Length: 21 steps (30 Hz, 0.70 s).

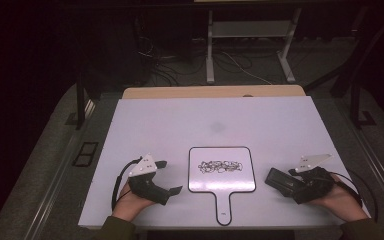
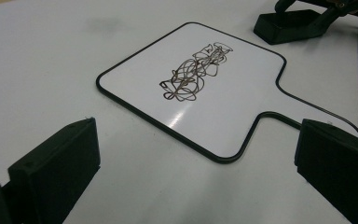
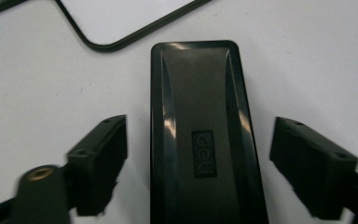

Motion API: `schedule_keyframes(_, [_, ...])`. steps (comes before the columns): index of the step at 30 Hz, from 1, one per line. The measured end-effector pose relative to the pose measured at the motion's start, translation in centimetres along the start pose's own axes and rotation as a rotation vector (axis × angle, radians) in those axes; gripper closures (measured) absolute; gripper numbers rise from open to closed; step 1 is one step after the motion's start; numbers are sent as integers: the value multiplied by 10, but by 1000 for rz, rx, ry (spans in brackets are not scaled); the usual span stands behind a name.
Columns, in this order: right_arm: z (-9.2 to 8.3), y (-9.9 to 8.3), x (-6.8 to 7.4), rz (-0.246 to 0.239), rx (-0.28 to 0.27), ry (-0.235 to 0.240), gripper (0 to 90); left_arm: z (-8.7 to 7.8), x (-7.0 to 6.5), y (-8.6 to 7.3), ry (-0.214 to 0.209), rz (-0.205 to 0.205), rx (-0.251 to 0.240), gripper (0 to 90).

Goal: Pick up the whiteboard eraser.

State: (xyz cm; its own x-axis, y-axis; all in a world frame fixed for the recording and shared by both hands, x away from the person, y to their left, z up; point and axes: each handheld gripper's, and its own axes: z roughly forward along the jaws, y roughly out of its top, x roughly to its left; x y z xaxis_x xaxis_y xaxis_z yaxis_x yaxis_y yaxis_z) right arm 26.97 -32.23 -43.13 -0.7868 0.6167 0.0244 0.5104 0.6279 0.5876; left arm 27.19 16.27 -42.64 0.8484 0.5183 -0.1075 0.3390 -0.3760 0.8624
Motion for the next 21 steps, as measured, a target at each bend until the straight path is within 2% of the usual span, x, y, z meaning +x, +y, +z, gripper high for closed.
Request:
schedule_keyframes(2, [1,0,-1,1,20,-3,223,0,0,0,-1,1,1,0])
schedule_keyframes(9, [0,0,-2,8,36,-15,233,0,0,0,-1,3,4,0])
schedule_keyframes(21, [4,2,-2,-22,57,-8,307,1,0,0,-1,1,4,0])
